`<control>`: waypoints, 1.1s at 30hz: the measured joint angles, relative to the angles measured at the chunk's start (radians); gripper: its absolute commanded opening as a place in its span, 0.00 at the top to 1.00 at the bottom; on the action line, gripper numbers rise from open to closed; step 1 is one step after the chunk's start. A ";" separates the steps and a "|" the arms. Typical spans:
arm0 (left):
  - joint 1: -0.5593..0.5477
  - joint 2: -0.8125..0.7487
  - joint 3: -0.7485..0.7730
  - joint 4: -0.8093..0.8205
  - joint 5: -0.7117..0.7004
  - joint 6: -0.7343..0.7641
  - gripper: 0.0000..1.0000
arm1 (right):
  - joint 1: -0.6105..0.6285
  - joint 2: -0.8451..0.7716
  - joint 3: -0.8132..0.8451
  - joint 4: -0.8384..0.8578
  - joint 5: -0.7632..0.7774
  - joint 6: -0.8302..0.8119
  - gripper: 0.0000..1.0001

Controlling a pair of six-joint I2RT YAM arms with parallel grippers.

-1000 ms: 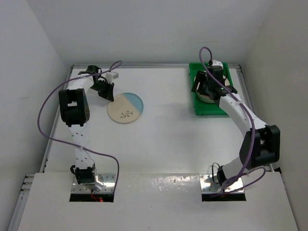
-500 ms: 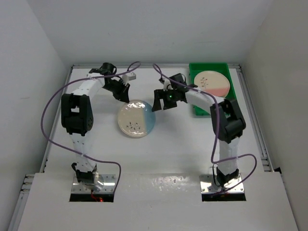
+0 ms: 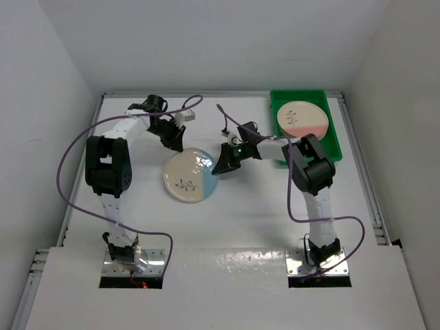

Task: Place the plates into the plastic bin on the countertop

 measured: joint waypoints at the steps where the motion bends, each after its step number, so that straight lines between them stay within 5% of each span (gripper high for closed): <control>1: 0.001 0.002 -0.001 0.008 -0.007 0.001 1.00 | 0.003 0.000 -0.008 0.023 -0.005 0.007 1.00; 4: 0.001 0.003 0.000 0.017 -0.024 -0.003 1.00 | 0.008 -0.012 -0.037 0.068 -0.016 0.026 1.00; 6: 0.003 0.003 0.008 0.016 -0.025 -0.021 0.73 | 0.001 -0.042 -0.058 0.077 -0.014 0.042 1.00; 9: 0.020 0.009 0.085 0.003 -0.022 -0.080 0.45 | -0.039 -0.113 -0.077 0.061 0.002 0.082 1.00; 10: 0.033 0.009 0.120 0.005 -0.021 -0.098 0.43 | -0.063 -0.134 -0.077 0.064 0.013 0.095 1.00; 15: 0.127 0.007 0.255 0.045 -0.029 -0.194 0.42 | -0.280 -0.271 -0.117 0.146 0.066 0.238 1.00; 23: 0.191 -0.007 0.234 0.064 -0.091 -0.235 0.42 | -0.671 -0.464 -0.259 0.311 0.328 0.452 1.00; 33: 0.188 -0.009 0.196 0.063 -0.105 -0.240 0.42 | -0.767 -0.446 -0.340 0.210 0.491 0.534 1.00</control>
